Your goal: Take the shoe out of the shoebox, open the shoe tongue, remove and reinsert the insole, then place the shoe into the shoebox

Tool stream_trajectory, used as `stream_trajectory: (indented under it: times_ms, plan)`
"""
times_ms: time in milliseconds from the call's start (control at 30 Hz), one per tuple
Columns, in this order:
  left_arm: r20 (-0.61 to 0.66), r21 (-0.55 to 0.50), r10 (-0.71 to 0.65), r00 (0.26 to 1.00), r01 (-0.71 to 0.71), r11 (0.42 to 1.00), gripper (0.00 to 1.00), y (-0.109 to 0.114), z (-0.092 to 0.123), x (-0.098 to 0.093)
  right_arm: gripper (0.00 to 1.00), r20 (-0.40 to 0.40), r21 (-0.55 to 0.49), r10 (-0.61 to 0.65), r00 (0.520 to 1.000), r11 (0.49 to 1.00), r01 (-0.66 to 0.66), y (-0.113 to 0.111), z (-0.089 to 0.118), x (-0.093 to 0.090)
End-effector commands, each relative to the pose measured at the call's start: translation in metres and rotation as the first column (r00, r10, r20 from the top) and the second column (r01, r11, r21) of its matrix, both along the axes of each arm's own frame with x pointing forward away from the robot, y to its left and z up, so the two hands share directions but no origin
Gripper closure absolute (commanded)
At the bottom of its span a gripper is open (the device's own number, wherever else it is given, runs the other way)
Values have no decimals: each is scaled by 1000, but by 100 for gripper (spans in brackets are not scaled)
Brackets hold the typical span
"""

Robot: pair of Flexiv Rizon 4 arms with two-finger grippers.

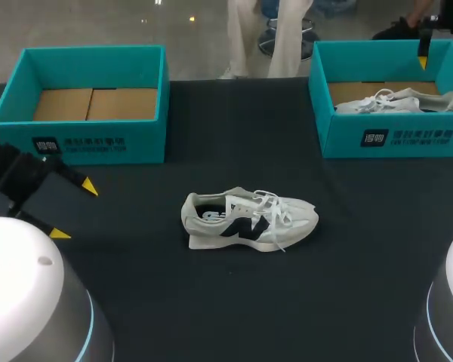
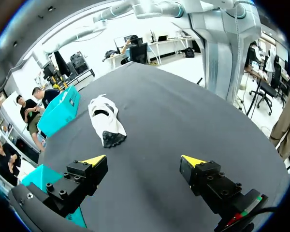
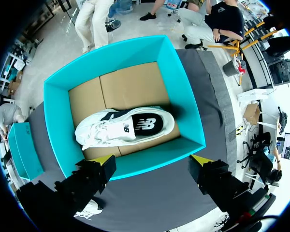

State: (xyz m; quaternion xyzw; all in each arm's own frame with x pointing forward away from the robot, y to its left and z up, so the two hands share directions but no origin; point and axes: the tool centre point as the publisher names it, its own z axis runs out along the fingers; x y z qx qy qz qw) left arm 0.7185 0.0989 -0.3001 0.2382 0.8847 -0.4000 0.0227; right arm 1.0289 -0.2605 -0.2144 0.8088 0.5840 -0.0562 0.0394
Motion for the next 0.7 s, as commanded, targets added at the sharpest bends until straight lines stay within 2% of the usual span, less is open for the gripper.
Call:
stream_trajectory:
  times_ms: [33,267,333,367,700]
  plan:
    - [-334,-108,205,920,-254,961,0,5,-17,3,0,-1,0,-1,1000,1000,1,0,0,1]
    - [-380,-75,296,876,-348,934,0,6,-31,-4,0,-1,0,-1,1000,1000,1,0,0,1]
    - [-380,-58,287,879,-333,941,0,2,-32,-7,0,-1,0,-1,1000,1000,1,0,0,1]
    - [-360,-17,252,898,-276,961,0,-5,-31,-10,0,-1,0,-1,1000,1000,1,0,0,1]
    - [-360,-17,252,898,-276,961,0,-5,-31,-10,0,-1,0,-1,1000,1000,1,0,0,1]
